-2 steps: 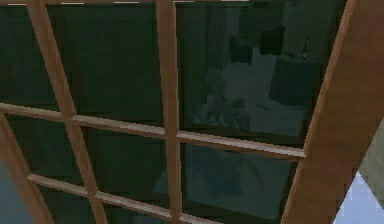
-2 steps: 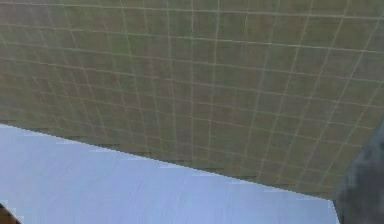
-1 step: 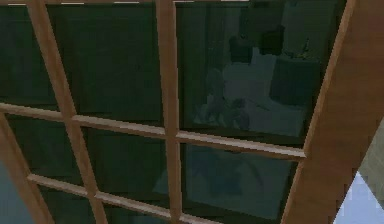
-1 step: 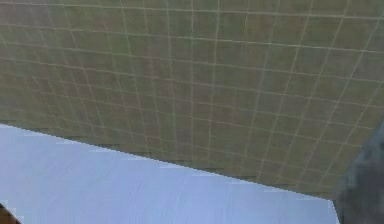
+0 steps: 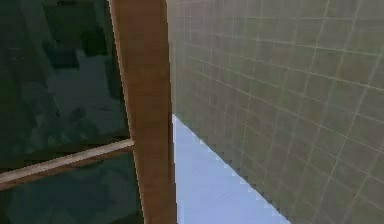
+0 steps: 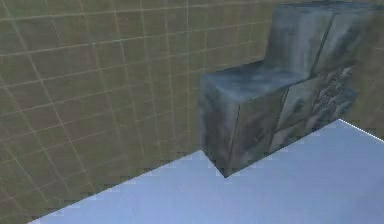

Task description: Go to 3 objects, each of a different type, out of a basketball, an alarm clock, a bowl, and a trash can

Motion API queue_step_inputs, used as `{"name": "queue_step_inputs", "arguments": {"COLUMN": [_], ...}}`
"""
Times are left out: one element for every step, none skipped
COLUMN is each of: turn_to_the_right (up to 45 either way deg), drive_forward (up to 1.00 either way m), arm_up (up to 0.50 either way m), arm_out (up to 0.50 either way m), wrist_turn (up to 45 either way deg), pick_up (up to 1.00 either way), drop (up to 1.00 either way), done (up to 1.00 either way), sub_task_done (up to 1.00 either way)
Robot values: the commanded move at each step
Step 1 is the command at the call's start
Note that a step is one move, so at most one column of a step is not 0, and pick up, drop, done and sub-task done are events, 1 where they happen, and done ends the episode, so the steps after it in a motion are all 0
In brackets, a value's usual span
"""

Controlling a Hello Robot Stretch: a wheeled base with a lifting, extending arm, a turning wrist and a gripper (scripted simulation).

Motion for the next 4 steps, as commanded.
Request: {"name": "queue_step_inputs", "arguments": {"turn_to_the_right": [45.0,33.0,0.0,-45.0], "drive_forward": [0.0,0.0,0.45,0.0], "arm_up": [0.0,0.0,0.0,0.0], "arm_out": [0.0,0.0,0.0,0.0], "wrist_turn": [0.0,0.0,0.0,0.0], "pick_up": [0.0,0.0,0.0,0.0], "drop": [0.0,0.0,0.0,0.0], "done": [0.0,0.0,0.0,0.0], "sub_task_done": [0.0,0.0,0.0,0.0]}}
